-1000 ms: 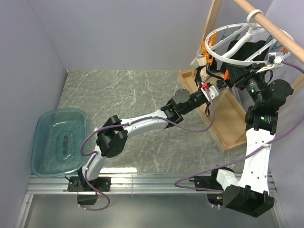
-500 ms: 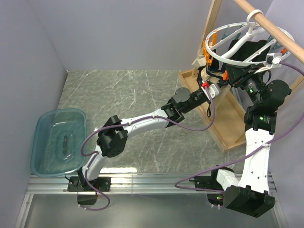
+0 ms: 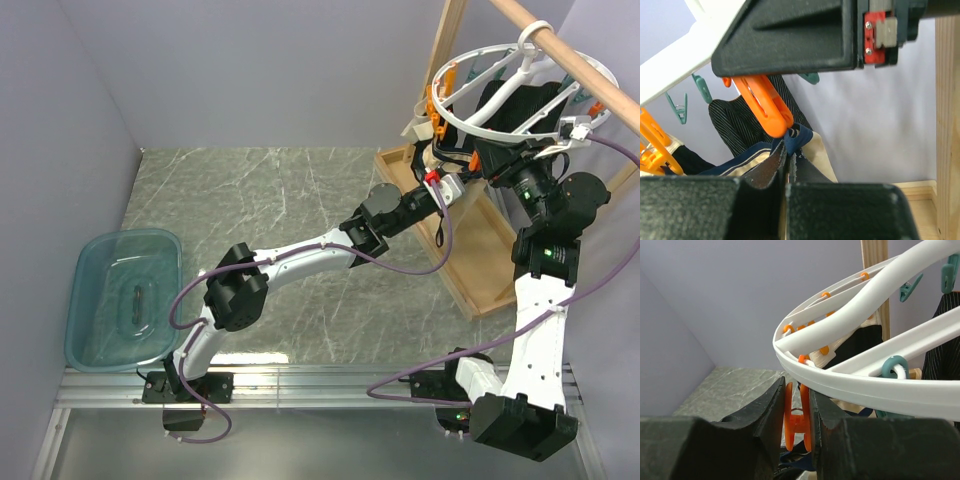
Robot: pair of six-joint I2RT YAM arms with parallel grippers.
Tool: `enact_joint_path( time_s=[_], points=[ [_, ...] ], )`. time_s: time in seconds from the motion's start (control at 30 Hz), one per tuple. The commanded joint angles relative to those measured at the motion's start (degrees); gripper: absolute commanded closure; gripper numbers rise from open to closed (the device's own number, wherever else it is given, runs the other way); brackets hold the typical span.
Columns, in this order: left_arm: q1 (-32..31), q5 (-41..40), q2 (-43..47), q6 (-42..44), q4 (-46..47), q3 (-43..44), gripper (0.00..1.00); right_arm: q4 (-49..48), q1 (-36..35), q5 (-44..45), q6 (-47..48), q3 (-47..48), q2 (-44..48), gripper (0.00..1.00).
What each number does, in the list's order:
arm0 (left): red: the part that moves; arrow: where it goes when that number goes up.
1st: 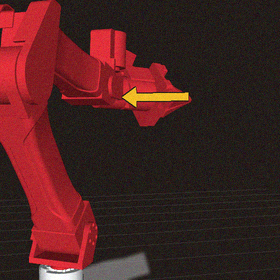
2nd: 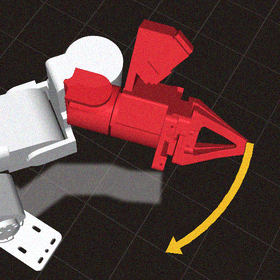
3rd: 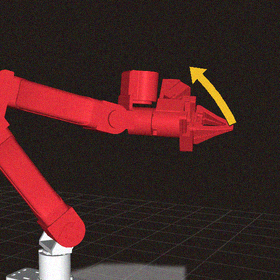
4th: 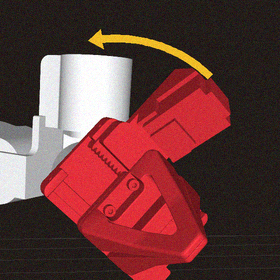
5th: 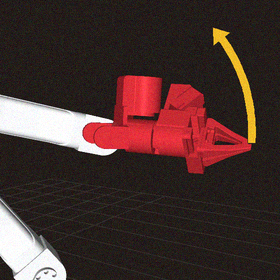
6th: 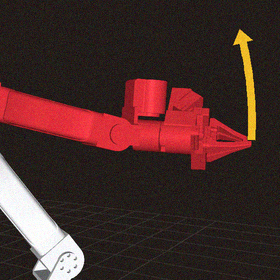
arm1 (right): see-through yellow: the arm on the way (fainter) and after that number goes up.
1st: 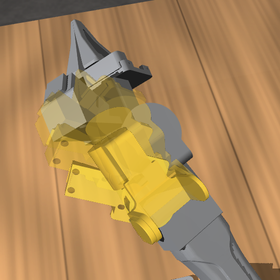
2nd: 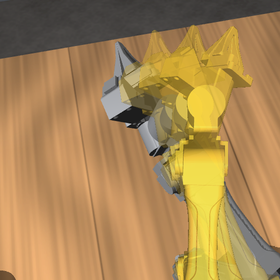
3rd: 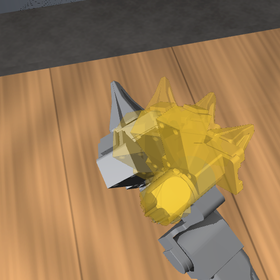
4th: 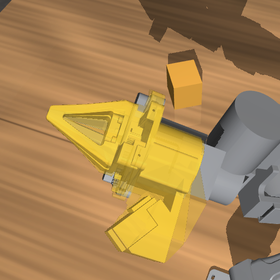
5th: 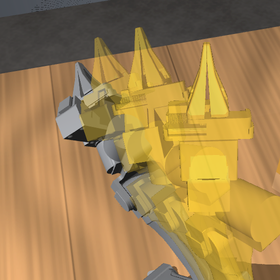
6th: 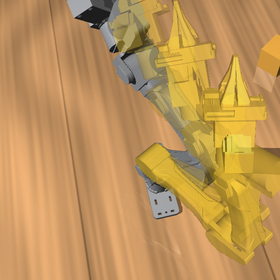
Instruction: Clip the underwear to the hanger
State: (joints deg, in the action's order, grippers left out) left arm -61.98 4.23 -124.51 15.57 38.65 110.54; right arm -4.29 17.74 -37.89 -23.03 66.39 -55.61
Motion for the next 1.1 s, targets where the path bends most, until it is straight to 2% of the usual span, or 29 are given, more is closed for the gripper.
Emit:
enact_joint_path(
  time_s=[0.0,1.07],
  points=[
    [-0.43,1.13,-0.3,-0.63,2.04,2.84,1.0,2.98,-2.0,-7.37,-0.35,-1.53,2.27,1.0],
    [-0.25,2.45,-0.82,-0.46,3.36,3.36,1.0,7.63,-2.18,-8.16,4.57,-0.65,2.44,1.0]
  ],
)
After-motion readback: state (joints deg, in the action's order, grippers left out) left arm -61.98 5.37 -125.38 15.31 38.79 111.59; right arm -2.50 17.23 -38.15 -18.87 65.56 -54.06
